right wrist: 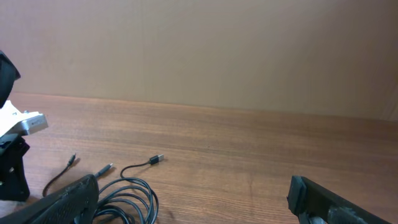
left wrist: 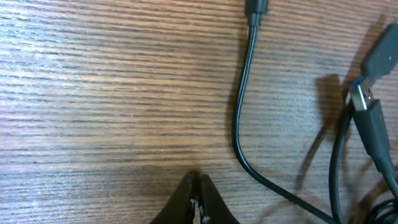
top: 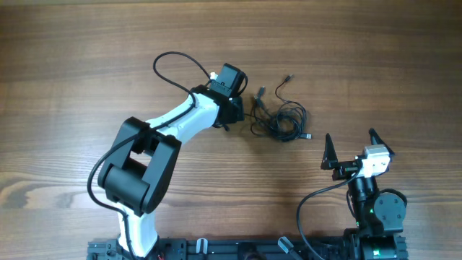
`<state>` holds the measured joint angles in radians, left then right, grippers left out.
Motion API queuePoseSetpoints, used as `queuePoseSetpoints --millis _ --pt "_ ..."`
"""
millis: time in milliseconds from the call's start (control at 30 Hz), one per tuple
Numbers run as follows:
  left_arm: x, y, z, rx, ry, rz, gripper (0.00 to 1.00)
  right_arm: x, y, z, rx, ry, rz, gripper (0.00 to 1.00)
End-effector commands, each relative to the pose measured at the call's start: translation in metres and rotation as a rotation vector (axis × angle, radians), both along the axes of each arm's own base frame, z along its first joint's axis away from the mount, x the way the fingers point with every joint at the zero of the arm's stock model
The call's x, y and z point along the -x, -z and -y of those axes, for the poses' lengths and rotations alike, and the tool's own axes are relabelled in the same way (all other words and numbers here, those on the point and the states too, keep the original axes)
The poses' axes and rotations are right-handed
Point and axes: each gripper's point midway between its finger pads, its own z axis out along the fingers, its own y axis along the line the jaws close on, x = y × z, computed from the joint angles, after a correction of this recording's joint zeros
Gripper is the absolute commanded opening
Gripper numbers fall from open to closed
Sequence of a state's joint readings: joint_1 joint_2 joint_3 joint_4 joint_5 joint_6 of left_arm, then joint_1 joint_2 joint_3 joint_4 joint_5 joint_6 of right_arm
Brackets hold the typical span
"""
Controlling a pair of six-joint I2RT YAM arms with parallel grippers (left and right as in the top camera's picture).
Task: Untangle cables
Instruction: 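Lower the left gripper onto a black cable near its USB plug and close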
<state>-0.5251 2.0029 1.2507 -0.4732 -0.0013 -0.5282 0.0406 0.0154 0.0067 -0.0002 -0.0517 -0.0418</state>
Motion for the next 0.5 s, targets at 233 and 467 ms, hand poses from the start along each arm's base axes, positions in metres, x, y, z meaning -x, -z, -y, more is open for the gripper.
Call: queuePoseSetpoints --millis 233,467 --pt "0.014 0.054 -0.019 -0.108 -0.056 -0.094 0.38 0.001 -0.002 -0.003 -0.017 -0.014 0.011 0.99" --pt "0.017 0.053 -0.005 -0.033 -0.033 -0.121 1.00 0.001 -0.002 -0.003 -0.016 -0.014 0.011 1.00"
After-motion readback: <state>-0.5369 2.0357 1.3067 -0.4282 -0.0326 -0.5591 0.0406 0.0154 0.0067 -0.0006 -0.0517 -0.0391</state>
